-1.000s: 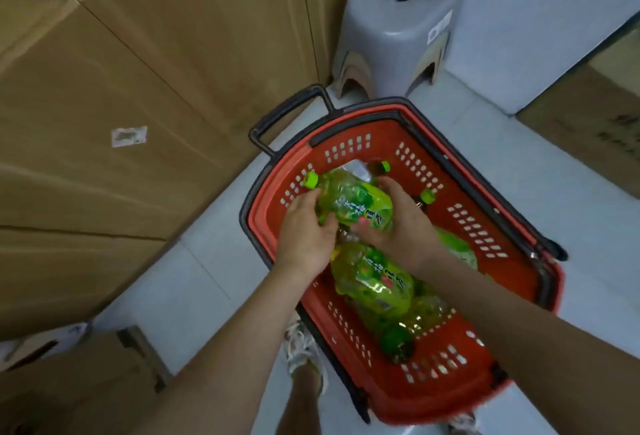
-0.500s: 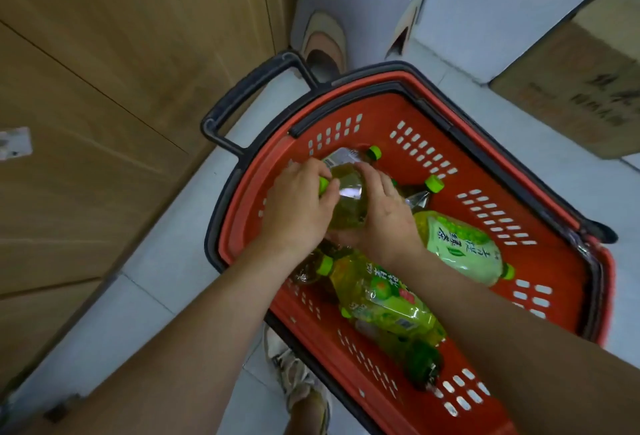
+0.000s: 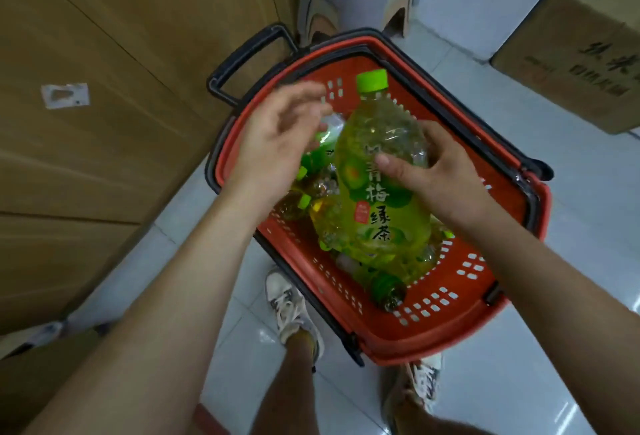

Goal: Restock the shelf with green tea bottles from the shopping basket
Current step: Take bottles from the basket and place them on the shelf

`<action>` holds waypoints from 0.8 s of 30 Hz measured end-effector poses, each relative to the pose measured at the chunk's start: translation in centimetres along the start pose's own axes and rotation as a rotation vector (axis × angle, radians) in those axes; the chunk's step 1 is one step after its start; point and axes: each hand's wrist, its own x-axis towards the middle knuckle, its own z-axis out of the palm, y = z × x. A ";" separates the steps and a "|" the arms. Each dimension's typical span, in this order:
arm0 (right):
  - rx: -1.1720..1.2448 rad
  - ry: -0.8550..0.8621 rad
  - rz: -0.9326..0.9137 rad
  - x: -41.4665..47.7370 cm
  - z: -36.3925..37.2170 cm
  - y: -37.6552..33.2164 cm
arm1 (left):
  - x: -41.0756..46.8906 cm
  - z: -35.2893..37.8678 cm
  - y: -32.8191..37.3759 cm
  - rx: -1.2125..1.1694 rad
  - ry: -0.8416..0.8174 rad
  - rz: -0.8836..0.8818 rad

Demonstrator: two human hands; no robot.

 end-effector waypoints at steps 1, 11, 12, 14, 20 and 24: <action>0.058 0.062 0.047 -1.1 -0.7 0.5 | -0.3 0.8 -2.3 0.168 -0.047 -0.063; 0.230 0.294 0.236 -4.6 -5.0 7.1 | 2.9 7.1 -14.4 1.578 -0.730 -0.238; 0.231 0.292 0.240 -4.6 -5.0 7.4 | 3.3 7.3 -14.5 1.593 -0.743 -0.256; 0.225 0.293 0.261 -4.7 -4.9 7.3 | 3.6 7.5 -14.1 1.628 -0.764 -0.295; 0.098 0.265 0.227 -5.2 -5.1 4.6 | -0.1 7.5 -11.2 1.550 -0.636 -0.300; -0.015 0.237 0.212 -6.3 -4.8 0.4 | -4.6 2.9 -5.0 1.433 -0.384 -0.206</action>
